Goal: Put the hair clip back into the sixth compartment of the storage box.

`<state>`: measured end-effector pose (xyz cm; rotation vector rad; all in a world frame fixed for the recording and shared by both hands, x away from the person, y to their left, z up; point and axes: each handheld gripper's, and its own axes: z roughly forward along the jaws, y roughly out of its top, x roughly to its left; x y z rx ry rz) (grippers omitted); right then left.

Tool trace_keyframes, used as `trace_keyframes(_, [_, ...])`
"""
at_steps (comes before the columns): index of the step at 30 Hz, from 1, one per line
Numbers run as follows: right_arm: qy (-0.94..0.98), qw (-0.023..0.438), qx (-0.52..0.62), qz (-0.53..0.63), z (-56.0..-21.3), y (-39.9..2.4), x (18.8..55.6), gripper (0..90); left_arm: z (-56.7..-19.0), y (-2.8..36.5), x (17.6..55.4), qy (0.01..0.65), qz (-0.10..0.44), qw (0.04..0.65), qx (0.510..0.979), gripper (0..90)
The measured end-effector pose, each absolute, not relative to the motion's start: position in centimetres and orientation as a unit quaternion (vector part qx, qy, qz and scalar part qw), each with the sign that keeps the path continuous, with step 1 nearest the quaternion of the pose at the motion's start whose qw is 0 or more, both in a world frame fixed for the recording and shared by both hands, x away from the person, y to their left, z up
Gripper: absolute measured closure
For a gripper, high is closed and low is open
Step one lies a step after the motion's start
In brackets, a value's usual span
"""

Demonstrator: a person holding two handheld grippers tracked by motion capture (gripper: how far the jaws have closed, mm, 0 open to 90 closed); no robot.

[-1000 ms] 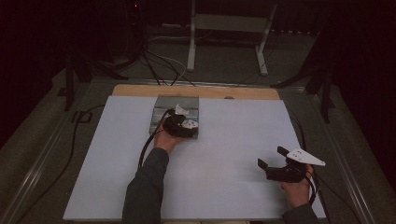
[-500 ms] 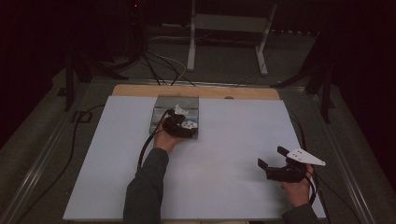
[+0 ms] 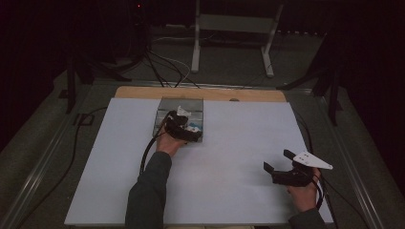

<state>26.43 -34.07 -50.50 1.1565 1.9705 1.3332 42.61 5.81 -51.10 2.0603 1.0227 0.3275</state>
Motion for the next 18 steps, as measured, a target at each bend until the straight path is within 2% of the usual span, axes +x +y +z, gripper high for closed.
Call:
trace_keyframes(3, [0.722,0.246,0.424,0.488,-50.5,-34.1,26.4,0.0,-51.0,6.0,42.6,0.408,0.132,0.404,0.808,0.7])
trace_keyframes(18, [0.722,0.243,0.425,0.489,-50.5,-34.1,26.4,0.0,-49.4,7.6,41.8,0.423,0.158,0.433,0.780,0.7])
